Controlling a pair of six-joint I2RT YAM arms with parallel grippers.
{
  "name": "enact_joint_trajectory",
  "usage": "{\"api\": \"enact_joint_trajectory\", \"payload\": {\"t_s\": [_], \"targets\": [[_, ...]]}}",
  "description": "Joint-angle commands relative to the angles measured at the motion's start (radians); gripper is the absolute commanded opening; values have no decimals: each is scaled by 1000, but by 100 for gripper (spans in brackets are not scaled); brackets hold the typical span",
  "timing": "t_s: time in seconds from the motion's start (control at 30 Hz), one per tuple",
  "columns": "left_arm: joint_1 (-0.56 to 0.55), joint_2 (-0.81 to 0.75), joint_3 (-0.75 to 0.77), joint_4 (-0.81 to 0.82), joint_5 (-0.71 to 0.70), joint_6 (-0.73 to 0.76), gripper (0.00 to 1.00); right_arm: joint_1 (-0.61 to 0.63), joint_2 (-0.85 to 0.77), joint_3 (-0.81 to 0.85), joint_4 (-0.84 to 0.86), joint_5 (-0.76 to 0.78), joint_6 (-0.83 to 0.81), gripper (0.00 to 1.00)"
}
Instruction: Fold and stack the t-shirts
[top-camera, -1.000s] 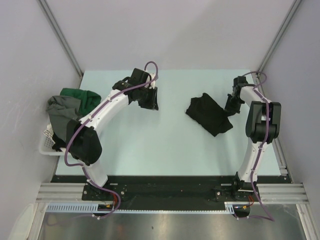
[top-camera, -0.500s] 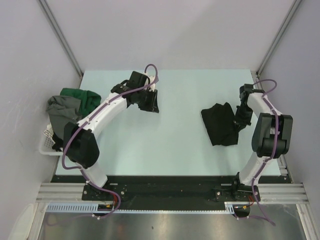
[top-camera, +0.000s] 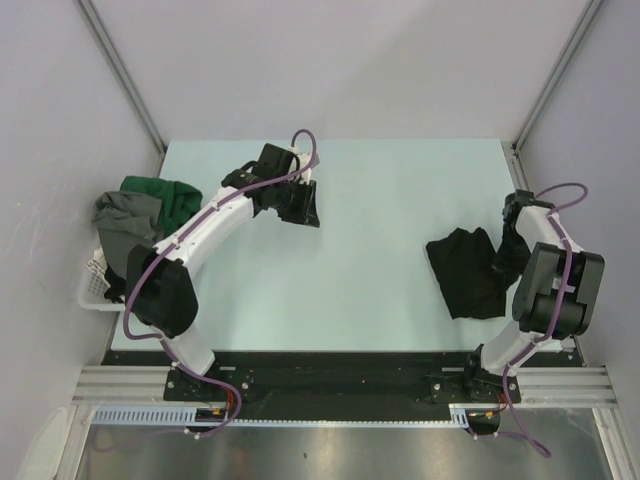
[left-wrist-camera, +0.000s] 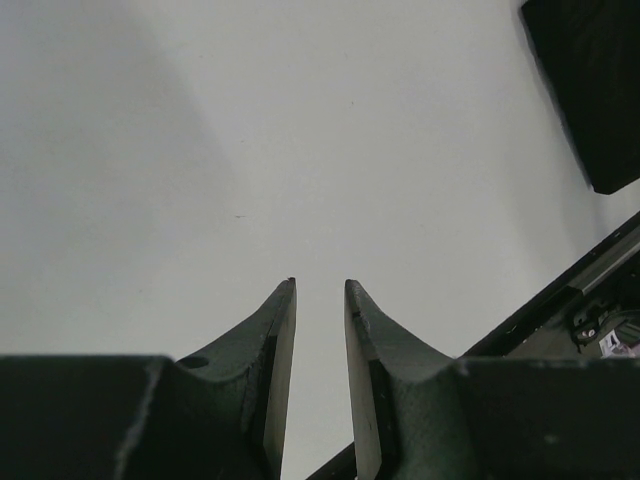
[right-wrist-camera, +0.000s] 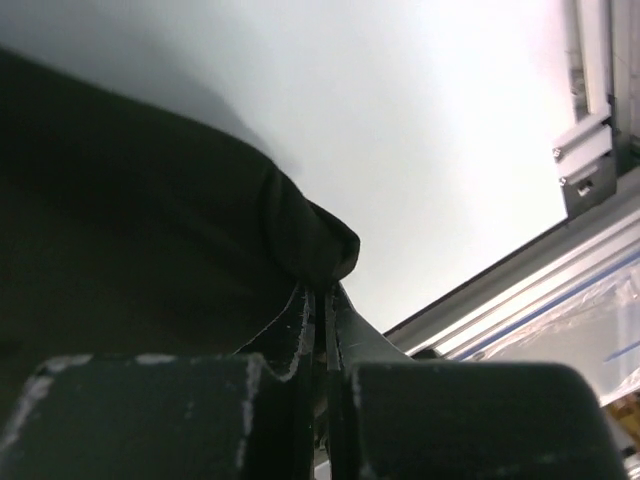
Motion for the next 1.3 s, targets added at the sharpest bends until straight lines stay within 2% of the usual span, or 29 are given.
{"api": "enact_joint_trajectory", "payload": {"t_s": [0.0, 0.2, 0.43, 0.63, 0.77, 0.93, 1.27], "targets": [[-6, -48, 27, 11, 27, 29, 31, -109, -4, -25, 72, 52, -3, 0], [-5, -38, 50, -6, 15, 32, 31, -241, 38, -5, 108, -17, -2, 0], [-6, -24, 60, 5, 20, 10, 31, -305, 54, 15, 112, -31, -5, 0], [-5, -21, 57, 0, 10, 10, 31, -244, 37, 17, 141, -35, 1, 0], [-6, -22, 48, 0, 10, 7, 31, -140, 48, 20, 174, -26, 18, 0], [-5, -27, 40, -4, -2, 4, 31, -69, 159, 61, 181, -25, 50, 0], [-5, -25, 37, -10, -16, -8, 31, -87, 269, 193, 172, 74, 6, 0]]}}
